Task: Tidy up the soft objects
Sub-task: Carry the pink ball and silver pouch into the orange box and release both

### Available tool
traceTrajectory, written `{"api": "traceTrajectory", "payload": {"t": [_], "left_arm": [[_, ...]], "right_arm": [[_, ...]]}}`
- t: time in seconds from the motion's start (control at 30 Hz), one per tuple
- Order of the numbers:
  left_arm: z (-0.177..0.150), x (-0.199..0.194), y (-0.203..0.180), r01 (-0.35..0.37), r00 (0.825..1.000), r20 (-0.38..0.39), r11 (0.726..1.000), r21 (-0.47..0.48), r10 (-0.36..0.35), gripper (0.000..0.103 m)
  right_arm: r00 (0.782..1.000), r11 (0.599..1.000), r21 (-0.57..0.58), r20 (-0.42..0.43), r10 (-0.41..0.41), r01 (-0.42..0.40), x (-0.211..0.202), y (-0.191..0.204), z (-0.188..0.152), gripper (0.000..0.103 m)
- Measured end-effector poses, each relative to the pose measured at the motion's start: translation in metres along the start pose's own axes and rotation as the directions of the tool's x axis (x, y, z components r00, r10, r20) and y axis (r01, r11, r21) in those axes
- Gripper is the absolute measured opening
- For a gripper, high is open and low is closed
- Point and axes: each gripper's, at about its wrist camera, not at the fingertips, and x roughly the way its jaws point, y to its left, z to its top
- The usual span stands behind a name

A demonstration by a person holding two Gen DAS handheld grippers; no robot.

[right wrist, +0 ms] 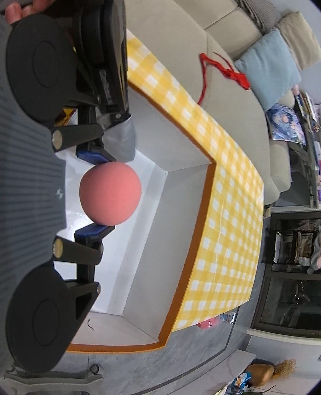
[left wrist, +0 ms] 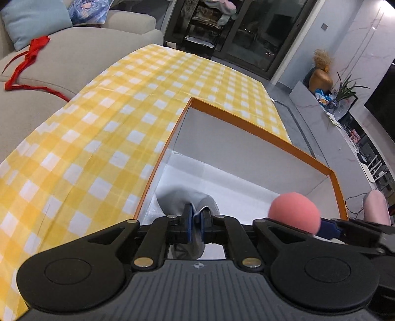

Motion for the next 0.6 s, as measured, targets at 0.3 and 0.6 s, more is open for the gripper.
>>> {"api": "traceTrajectory", "payload": {"t": [0.3,0.6], "left_arm": [[-0.005,-0.026,0.032,0.213,0.952,0.243,0.973,-0.084,-0.187,0.094],[0.008,-0.032,0.046,0.188,0.959,0.24,0.971,-0.148,-0.149,0.095]], "right_arm": [[1.0,1.0,-0.019,-0.002,-0.02,0.02,0.01,0.003,-0.002,0.049],[0.998,0.999,-0.028,-0.065,0.015,-0.017,0.033,0.017,-0.004,0.049]]}}
